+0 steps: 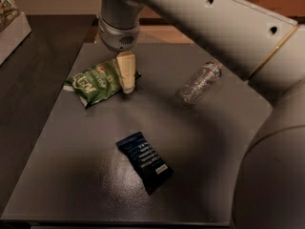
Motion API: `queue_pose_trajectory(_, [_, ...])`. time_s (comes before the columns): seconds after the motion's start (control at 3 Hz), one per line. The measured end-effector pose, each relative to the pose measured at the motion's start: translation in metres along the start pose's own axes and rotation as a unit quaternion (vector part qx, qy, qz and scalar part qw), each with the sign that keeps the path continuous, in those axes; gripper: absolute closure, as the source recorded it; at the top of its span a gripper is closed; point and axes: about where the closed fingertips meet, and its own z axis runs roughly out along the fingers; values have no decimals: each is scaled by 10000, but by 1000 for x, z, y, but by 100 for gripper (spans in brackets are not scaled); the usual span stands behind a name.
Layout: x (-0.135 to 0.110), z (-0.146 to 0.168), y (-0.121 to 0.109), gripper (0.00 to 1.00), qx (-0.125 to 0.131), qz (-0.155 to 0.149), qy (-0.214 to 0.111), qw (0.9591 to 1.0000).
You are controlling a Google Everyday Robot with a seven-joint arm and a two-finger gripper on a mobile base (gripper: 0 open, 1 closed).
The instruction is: Pick green jalapeno chip bag
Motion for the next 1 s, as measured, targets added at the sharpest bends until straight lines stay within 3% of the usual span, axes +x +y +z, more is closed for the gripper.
queue_pose_trajectory(0.67, [6, 48, -28, 0, -417, -129, 380, 9983])
queue_pose_trajectory(1.0, [7, 63, -29, 18, -676, -221, 548, 9960])
